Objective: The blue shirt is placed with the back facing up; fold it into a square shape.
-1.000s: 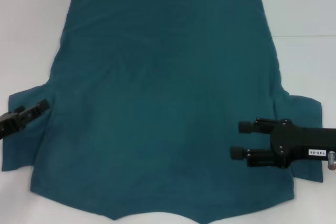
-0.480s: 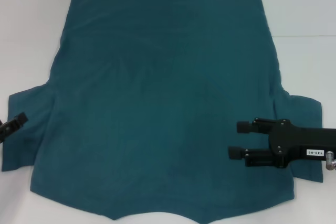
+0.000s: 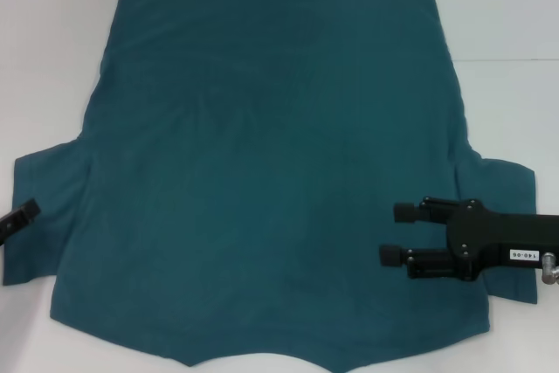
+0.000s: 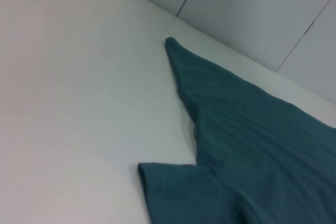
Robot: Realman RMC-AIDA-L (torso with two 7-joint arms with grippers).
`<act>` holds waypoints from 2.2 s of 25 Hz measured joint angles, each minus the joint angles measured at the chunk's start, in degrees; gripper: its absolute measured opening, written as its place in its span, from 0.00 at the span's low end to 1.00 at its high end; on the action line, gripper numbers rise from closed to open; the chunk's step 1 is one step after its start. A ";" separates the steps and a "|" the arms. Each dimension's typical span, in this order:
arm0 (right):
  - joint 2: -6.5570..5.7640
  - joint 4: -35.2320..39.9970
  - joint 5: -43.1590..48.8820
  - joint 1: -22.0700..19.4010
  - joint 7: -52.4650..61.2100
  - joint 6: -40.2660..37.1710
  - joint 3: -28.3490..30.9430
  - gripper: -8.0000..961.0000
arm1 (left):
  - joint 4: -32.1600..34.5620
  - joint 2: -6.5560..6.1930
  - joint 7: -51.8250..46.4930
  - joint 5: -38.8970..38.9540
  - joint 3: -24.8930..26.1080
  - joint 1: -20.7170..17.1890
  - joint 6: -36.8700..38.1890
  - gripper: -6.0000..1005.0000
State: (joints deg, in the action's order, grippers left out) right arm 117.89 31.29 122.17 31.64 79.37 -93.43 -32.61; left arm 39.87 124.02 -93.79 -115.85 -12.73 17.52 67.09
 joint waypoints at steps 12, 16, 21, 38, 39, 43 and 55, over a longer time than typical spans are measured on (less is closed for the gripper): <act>-0.03 -0.05 0.00 0.00 0.00 0.00 0.00 0.93 | -1.40 -0.01 0.10 -1.38 -0.51 0.25 -1.76 0.87; -0.03 -0.08 0.00 -0.01 0.00 0.00 0.00 0.93 | -1.61 0.05 0.05 -1.39 -2.36 0.38 -1.37 0.87; -0.04 -0.09 0.00 0.00 0.00 0.00 0.00 0.93 | -1.64 0.17 -0.18 -1.34 -3.36 0.81 -0.57 0.87; -0.03 -0.09 -0.01 0.00 0.00 0.00 0.00 0.93 | -1.39 -0.07 -0.23 -1.35 -3.39 1.20 0.47 0.68; -0.03 -0.09 -0.02 0.00 -0.01 0.00 0.00 0.93 | -1.37 -0.09 -0.25 -1.36 -3.47 1.20 0.48 0.64; -0.03 -0.09 -0.04 0.00 -0.04 -0.01 0.00 0.93 | -1.22 -0.10 -0.32 -1.39 -3.89 1.20 0.50 0.49; 0.04 -0.09 -0.09 0.00 -0.17 -0.09 0.00 0.93 | -1.11 -0.09 -0.34 -1.39 -3.89 1.38 0.51 0.13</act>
State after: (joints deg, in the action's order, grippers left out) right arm 117.93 31.20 122.07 31.64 79.20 -93.52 -32.61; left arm 38.76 123.92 -94.13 -117.25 -16.61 18.91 67.59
